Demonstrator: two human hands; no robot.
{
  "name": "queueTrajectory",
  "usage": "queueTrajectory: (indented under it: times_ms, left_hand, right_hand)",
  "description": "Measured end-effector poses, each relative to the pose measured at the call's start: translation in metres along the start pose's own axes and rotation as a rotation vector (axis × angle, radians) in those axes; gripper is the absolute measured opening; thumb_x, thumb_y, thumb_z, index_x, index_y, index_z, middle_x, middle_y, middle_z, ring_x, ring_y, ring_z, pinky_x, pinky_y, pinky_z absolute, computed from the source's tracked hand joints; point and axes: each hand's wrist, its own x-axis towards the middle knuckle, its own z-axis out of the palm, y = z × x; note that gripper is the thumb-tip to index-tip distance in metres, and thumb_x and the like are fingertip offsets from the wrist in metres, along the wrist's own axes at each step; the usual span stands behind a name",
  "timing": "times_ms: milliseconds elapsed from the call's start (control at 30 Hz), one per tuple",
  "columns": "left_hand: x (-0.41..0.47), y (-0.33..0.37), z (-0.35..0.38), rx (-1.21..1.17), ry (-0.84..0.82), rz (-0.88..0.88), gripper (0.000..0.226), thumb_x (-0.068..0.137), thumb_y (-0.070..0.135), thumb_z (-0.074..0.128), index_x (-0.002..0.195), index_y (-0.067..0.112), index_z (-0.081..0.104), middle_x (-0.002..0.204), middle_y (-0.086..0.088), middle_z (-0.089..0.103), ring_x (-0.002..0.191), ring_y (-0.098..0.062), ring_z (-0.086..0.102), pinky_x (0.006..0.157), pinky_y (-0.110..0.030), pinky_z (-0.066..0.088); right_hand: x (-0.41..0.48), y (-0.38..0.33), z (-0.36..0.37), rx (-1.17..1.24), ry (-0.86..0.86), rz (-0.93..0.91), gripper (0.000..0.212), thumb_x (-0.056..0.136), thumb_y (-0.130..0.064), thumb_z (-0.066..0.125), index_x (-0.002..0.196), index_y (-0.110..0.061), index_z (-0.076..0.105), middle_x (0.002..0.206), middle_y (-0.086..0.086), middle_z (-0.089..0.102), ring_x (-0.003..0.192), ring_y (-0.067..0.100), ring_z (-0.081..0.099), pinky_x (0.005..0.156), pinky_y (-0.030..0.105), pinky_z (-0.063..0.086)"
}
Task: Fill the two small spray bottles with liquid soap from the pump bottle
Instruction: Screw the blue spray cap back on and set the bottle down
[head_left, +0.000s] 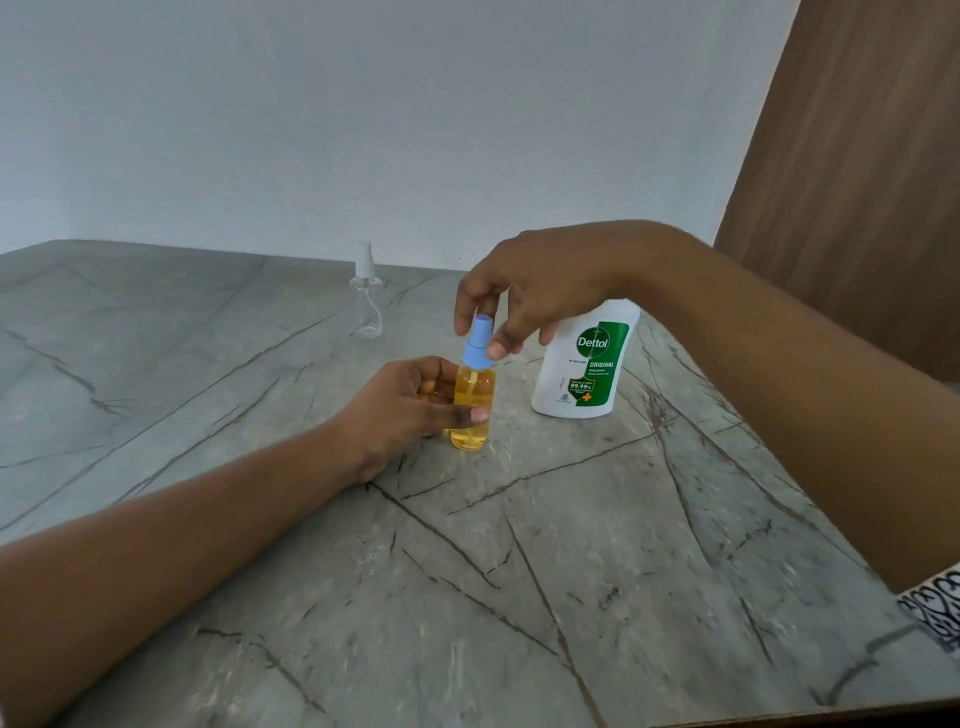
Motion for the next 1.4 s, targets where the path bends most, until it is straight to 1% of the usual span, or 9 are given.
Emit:
queueTrajectory:
  times_ms: [167, 367, 467, 600, 733, 1033, 1200, 1300, 1400]
  left_hand:
    - [0.001, -0.001, -0.001, 0.017, 0.012, -0.008, 0.05, 0.055, 0.023, 0.077, 0.101, 0.011, 0.064, 0.093, -0.006, 0.072, 0.088, -0.021, 0.069, 0.084, -0.035, 0.052]
    - [-0.002, 0.001, 0.001, 0.047, 0.019, -0.011, 0.05, 0.056, 0.023, 0.077, 0.103, 0.009, 0.064, 0.095, -0.007, 0.071, 0.091, -0.022, 0.067, 0.089, -0.037, 0.051]
    - [-0.002, 0.002, 0.002, 0.027, 0.016, -0.007, 0.048, 0.057, 0.021, 0.076, 0.101, 0.007, 0.064, 0.095, -0.01, 0.071, 0.09, -0.023, 0.068, 0.086, -0.035, 0.053]
    - [-0.002, 0.0, 0.001, 0.033, 0.015, -0.02, 0.038, 0.068, 0.011, 0.076, 0.103, 0.008, 0.064, 0.097, -0.01, 0.071, 0.089, -0.021, 0.068, 0.082, -0.031, 0.054]
    - [-0.002, 0.0, 0.0, 0.042, 0.035, -0.011, 0.032, 0.07, 0.008, 0.076, 0.1, 0.008, 0.064, 0.092, -0.01, 0.07, 0.083, -0.02, 0.067, 0.079, -0.031, 0.054]
    - [-0.003, 0.0, 0.0, -0.017, 0.029, 0.002, 0.048, 0.056, 0.02, 0.078, 0.1, 0.006, 0.064, 0.094, -0.013, 0.07, 0.088, -0.026, 0.067, 0.081, -0.036, 0.054]
    - [-0.003, 0.002, 0.001, 0.015, 0.017, 0.012, 0.038, 0.064, 0.012, 0.077, 0.1, 0.008, 0.065, 0.091, -0.007, 0.071, 0.085, -0.02, 0.068, 0.081, -0.031, 0.055]
    - [-0.004, 0.002, 0.003, 0.027, 0.036, 0.019, 0.029, 0.068, 0.006, 0.076, 0.095, 0.008, 0.065, 0.086, -0.005, 0.071, 0.082, -0.019, 0.068, 0.08, -0.03, 0.055]
    - [-0.004, 0.003, 0.003, 0.065, 0.064, 0.044, 0.027, 0.066, 0.006, 0.078, 0.09, 0.01, 0.065, 0.084, -0.005, 0.071, 0.081, -0.019, 0.068, 0.083, -0.034, 0.054]
  right_hand:
    - [0.006, -0.006, 0.007, -0.092, 0.061, 0.009, 0.017, 0.086, -0.025, 0.068, 0.095, -0.011, 0.066, 0.071, -0.003, 0.07, 0.061, 0.008, 0.068, 0.057, 0.019, 0.053]
    - [0.016, -0.019, 0.023, -0.352, 0.194, 0.235, 0.062, 0.084, -0.066, 0.049, 0.05, -0.014, 0.055, 0.042, -0.006, 0.052, 0.044, 0.008, 0.05, 0.061, 0.027, 0.042]
    - [0.011, -0.018, 0.017, -0.277, 0.29, 0.256, 0.069, 0.076, -0.078, 0.04, 0.064, -0.015, 0.062, 0.052, -0.004, 0.057, 0.047, 0.008, 0.052, 0.056, 0.024, 0.039]
    - [0.003, -0.006, 0.009, 0.008, -0.048, 0.069, 0.039, 0.082, -0.044, 0.066, 0.112, -0.021, 0.058, 0.095, -0.002, 0.066, 0.068, 0.007, 0.066, 0.051, 0.017, 0.048]
    - [0.013, 0.005, 0.022, 0.066, 0.031, -0.031, 0.023, 0.081, -0.029, 0.073, 0.094, -0.012, 0.063, 0.075, 0.0, 0.069, 0.063, 0.009, 0.067, 0.052, 0.017, 0.049]
    - [0.024, -0.005, 0.052, -0.151, 0.43, 0.276, 0.066, 0.076, -0.078, 0.044, 0.059, -0.015, 0.056, 0.053, -0.002, 0.053, 0.051, 0.012, 0.051, 0.059, 0.026, 0.041]
    - [0.0, 0.005, 0.043, 0.235, 0.199, 0.071, 0.042, 0.082, -0.052, 0.062, 0.103, -0.016, 0.059, 0.079, 0.003, 0.066, 0.05, 0.005, 0.054, 0.049, 0.019, 0.041]
    - [0.002, 0.014, 0.056, 0.3, 0.258, -0.001, 0.031, 0.082, -0.036, 0.07, 0.099, -0.012, 0.06, 0.086, 0.009, 0.067, 0.05, 0.006, 0.053, 0.054, 0.019, 0.042]
    - [0.002, 0.015, 0.066, 0.389, 0.363, -0.01, 0.03, 0.079, -0.038, 0.073, 0.088, -0.013, 0.06, 0.07, 0.003, 0.062, 0.047, 0.007, 0.052, 0.06, 0.024, 0.042]
